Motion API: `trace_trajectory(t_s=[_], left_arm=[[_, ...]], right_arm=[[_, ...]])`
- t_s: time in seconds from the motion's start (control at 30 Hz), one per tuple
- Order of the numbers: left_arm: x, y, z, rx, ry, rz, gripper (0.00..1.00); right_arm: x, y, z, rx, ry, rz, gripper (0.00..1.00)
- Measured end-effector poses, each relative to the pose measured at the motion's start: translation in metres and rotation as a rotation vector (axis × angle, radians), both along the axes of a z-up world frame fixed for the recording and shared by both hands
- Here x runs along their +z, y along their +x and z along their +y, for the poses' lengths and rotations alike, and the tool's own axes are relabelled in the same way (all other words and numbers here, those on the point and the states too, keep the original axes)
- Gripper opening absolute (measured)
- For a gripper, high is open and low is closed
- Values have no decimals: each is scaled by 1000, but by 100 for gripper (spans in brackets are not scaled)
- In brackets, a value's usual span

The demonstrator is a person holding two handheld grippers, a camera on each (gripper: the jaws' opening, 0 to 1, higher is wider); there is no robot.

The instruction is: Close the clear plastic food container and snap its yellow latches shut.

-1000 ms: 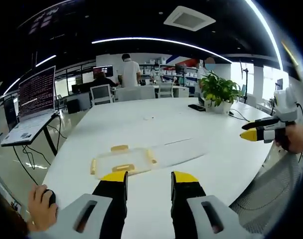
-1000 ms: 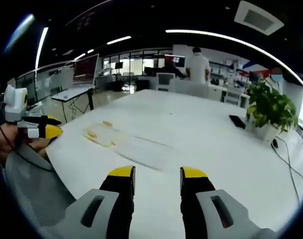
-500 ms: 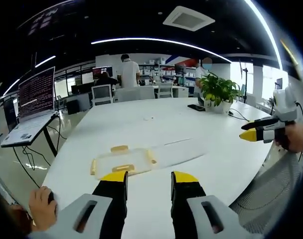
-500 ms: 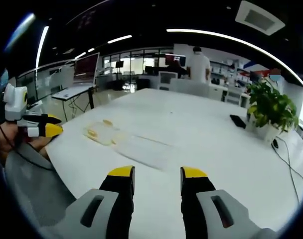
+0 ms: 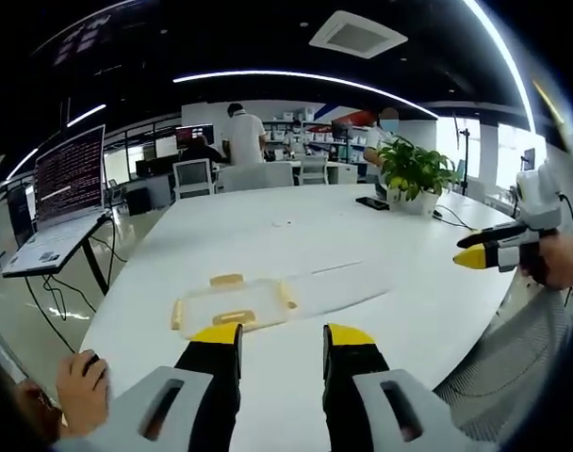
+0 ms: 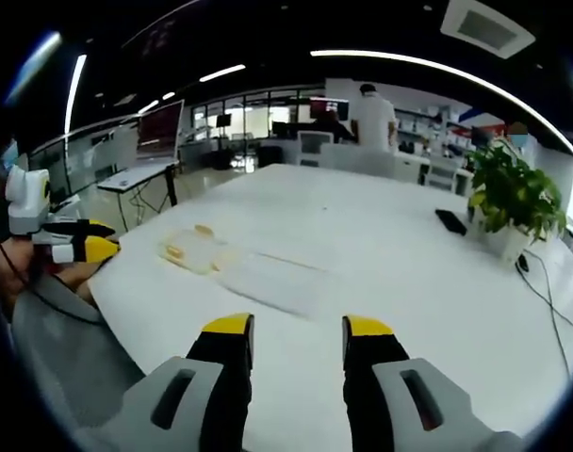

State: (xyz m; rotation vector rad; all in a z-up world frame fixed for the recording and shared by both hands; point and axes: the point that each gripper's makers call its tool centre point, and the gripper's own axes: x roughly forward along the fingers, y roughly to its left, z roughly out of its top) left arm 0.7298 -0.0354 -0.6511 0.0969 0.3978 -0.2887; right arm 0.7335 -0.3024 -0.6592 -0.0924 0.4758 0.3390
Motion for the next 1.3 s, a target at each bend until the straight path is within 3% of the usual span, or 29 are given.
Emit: trace_trajectory(t_s=[0.33,0.57,0.73,0.87,1.03,1.1,1.3], left_arm=[[3,1,1,1,-26,-4,27],[5,4,6,20,-82,21,27],[-9,5,-1,-50,-59,79,28],[-13,7,-2,-69,-50,89,29],[-19,12,9,-71,-57,124,31],[-26,12,12,-88,-62,165,31],[-30,22,31,-94,-32,181,33]], right_arm=[[-7,-3,13,75,-49,31,39],[-9,2,20,124,-72,52,40],[-10,9,26,147,-76,59,41],[-10,12,33,178,-80,70,41],[-16,16,43,220,-82,98,42],[-18,18,48,231,-74,112,42],[-13,24,65,303,-78,119,44]])
